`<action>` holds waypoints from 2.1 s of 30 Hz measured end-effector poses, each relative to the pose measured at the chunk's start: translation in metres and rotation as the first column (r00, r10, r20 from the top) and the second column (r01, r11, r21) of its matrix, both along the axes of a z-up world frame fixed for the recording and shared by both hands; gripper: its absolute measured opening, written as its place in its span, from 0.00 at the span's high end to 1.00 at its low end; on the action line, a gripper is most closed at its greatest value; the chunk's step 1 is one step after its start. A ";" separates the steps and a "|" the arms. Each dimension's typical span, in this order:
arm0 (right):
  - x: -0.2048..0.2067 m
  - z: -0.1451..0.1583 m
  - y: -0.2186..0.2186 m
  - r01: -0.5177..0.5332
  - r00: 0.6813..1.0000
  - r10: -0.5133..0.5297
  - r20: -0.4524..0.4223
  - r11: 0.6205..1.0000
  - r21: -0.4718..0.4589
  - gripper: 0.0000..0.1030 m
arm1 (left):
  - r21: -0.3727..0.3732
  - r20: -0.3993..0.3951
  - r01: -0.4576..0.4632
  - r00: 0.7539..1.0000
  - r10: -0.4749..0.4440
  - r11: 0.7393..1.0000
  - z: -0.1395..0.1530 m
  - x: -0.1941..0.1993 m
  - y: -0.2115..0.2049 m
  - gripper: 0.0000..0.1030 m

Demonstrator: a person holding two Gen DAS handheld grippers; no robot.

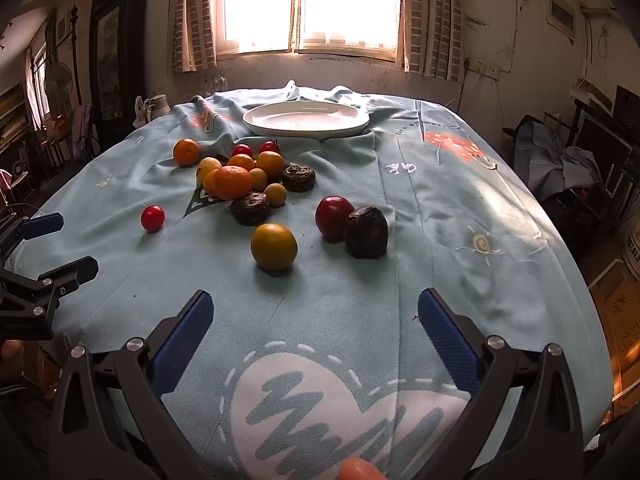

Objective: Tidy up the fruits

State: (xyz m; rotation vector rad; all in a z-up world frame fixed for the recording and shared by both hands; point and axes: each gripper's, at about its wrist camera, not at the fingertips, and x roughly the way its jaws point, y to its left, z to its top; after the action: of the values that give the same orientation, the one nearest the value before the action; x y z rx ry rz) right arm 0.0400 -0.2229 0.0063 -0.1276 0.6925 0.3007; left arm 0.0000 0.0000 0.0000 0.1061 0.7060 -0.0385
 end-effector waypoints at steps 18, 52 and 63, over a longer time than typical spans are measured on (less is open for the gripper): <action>0.002 -0.003 0.002 -0.004 1.000 0.004 -0.013 1.000 -0.007 0.01 | -0.002 -0.014 0.000 1.000 0.000 1.000 -0.006 0.002 0.002 0.02; 0.003 -0.011 0.005 -0.006 1.000 0.005 -0.026 1.000 -0.010 0.01 | -0.014 -0.049 -0.007 0.999 0.006 1.000 -0.013 0.004 0.004 0.02; 0.003 -0.020 0.008 -0.003 0.999 0.002 -0.041 1.000 -0.017 0.01 | -0.019 -0.060 -0.004 0.998 0.003 1.000 -0.017 0.005 0.004 0.02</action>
State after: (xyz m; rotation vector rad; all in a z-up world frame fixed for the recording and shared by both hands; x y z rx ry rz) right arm 0.0428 -0.2147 -0.0134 -0.1386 0.7353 0.3009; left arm 0.0053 0.0042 -0.0170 0.0852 0.7651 -0.0451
